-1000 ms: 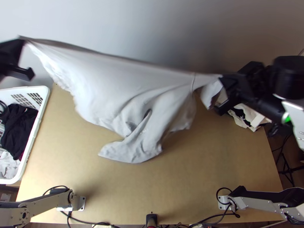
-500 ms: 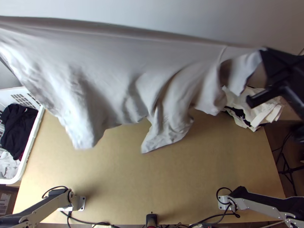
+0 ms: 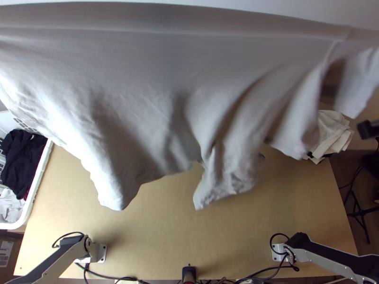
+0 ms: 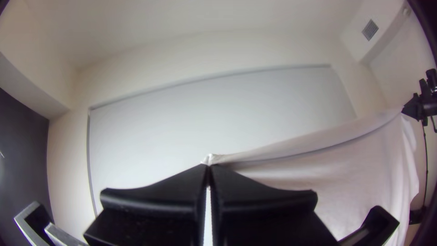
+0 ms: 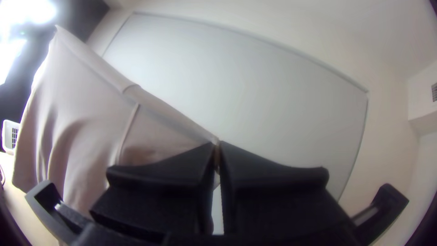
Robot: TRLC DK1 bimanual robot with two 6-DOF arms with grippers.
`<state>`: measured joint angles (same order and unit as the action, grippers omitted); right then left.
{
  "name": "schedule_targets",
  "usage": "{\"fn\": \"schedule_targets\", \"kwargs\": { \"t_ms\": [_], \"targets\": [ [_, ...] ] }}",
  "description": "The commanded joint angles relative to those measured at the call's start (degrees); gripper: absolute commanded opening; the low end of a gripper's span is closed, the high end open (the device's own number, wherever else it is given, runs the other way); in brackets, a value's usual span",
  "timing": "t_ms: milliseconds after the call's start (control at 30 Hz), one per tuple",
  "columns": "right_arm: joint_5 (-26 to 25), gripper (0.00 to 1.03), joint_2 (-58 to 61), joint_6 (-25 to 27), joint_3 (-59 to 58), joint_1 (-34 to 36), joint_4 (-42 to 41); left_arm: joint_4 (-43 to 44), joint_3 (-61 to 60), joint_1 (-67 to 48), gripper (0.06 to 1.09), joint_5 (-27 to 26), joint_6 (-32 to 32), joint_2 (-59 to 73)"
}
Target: Fold the t-shirt
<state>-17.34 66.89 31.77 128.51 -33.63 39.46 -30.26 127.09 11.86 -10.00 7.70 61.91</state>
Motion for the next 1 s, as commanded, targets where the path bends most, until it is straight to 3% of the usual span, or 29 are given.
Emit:
{"fn": "schedule_targets", "kwargs": {
  "t_ms": [0, 167, 267, 333, 567, 767, 967],
  "targets": [
    [-0.06, 0.03, -3.26, -1.01, -0.45, -0.30, 0.79, -0.59, -0.88, -0.78, 0.09, -0.72, -0.50, -3.55],
    [0.03, 0.03, -6.51, -4.17, -1.07, -0.30, 6.33, -3.93, -0.96, -1.40, 0.09, -2.74, -0.50, -6.10],
    [-0.06, 0.03, -9.50, -5.84, -4.49, -0.21, 9.05, -11.40, -1.58, -1.57, 0.09, -6.17, -1.02, -8.38],
    [0.03, 0.03, -11.70, -7.60, -8.01, -0.21, 10.55, -16.41, -5.18, -1.66, 0.09, -9.34, -1.46, -11.64],
    [1.44, 0.03, -16.27, -14.02, -17.94, 0.14, 15.03, -20.45, -21.53, 0.36, 0.09, -16.72, -2.17, -23.41],
    [4.51, 0.03, -16.36, -16.56, -25.41, -0.56, 16.26, -20.89, -33.84, 2.64, 0.09, -18.48, -1.46, -28.60],
    [4.60, 0.03, -16.18, -16.04, -35.78, -1.35, 8.97, -15.00, -46.93, 4.14, 0.09, -18.21, -1.20, -29.30]
  ]
}}
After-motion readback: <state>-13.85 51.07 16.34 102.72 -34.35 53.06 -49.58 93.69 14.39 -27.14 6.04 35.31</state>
